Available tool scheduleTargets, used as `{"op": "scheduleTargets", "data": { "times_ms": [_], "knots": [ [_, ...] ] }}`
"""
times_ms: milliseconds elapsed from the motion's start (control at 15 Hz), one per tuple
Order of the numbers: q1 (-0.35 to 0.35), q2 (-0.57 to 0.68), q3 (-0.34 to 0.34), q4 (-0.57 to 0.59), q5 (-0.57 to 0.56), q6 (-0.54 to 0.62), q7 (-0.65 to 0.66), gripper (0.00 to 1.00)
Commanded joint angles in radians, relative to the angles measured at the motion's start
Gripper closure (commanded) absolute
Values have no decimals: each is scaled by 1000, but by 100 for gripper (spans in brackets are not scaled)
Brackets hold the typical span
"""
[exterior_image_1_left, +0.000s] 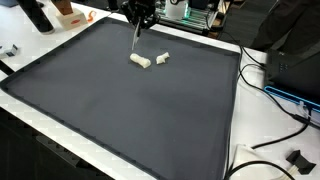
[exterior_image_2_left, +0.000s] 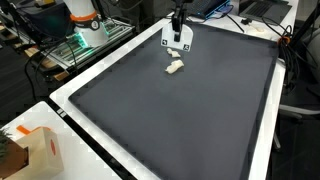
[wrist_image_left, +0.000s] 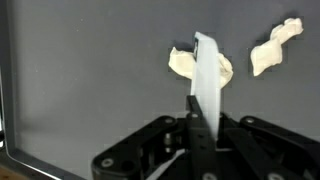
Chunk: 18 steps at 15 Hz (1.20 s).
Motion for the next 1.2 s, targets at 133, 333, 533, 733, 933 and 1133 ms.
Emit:
{"op": "scheduleTargets", "data": {
  "times_ms": [133,333,533,733,933,1133],
  "knots": [
    [-22,-134,12,-96,153,68,-158,99],
    [-20,-180,10,-115,221,74,-221,99],
    [-16,-221,7,-130,283,67,-277,99],
    [-11,-251,2,-139,343,57,-331,99],
    [-16,-224,10,-107,337,50,-333,96],
    [-15,-232,9,-111,346,50,-348,96]
  ]
}}
